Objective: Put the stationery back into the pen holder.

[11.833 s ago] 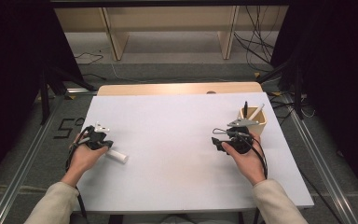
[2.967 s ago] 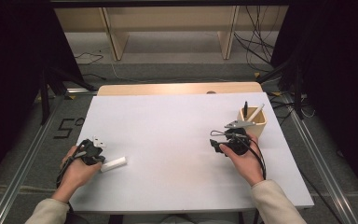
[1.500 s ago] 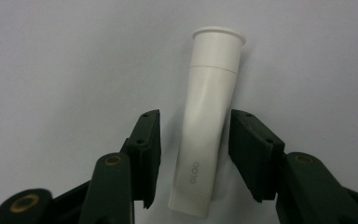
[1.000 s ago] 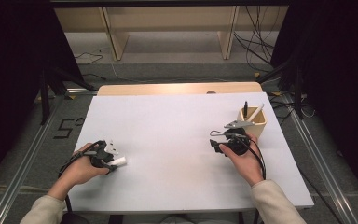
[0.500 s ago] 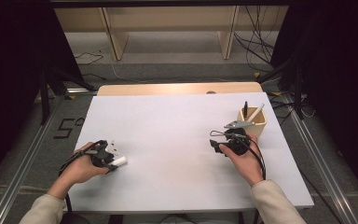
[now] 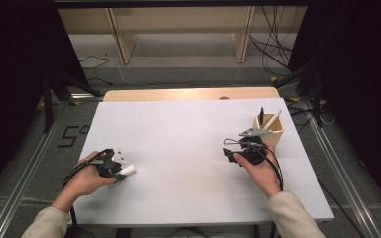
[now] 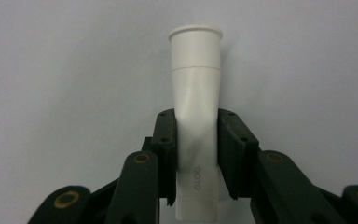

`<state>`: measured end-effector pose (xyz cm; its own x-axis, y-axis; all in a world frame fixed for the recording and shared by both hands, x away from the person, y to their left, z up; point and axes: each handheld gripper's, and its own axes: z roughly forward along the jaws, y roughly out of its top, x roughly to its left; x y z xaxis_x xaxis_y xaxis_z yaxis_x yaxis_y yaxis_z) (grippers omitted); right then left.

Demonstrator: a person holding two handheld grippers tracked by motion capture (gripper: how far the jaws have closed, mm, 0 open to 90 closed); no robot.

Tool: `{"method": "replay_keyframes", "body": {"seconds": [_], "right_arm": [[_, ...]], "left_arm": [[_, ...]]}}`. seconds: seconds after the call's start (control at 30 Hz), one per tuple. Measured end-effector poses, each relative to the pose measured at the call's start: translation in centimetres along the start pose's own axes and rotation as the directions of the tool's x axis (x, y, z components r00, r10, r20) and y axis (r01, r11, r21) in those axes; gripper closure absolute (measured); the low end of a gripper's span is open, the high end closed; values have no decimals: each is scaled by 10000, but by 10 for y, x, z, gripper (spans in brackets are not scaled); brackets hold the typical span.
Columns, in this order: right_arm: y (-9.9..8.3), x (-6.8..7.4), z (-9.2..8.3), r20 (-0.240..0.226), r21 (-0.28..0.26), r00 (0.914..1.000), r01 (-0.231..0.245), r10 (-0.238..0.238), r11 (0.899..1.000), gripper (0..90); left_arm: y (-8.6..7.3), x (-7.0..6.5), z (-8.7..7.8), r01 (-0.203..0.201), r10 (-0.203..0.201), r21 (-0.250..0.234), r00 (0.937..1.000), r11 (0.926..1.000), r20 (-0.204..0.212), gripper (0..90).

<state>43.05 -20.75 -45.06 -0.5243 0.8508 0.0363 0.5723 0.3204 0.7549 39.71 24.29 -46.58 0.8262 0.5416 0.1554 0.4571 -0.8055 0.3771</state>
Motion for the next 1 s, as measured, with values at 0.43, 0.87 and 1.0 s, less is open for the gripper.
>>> {"method": "replay_keyframes", "body": {"seconds": [0.43,0.87,1.0], "right_arm": [[0,2,-1,-61,-98,10000,-65,64,9999,266],[1,10,-1,-259,-275,9996,-139,132,9995,243],[2,14,-1,-326,-363,9995,-14,2,9993,242]], "left_arm": [[17,-3,-7,1610,-1804,-2884,9827,9439,-417,703],[46,-17,-4,2000,-2493,-4589,9672,8657,-489,703],[54,-22,-2,1855,-2357,-4681,9705,8640,-504,703]]}}
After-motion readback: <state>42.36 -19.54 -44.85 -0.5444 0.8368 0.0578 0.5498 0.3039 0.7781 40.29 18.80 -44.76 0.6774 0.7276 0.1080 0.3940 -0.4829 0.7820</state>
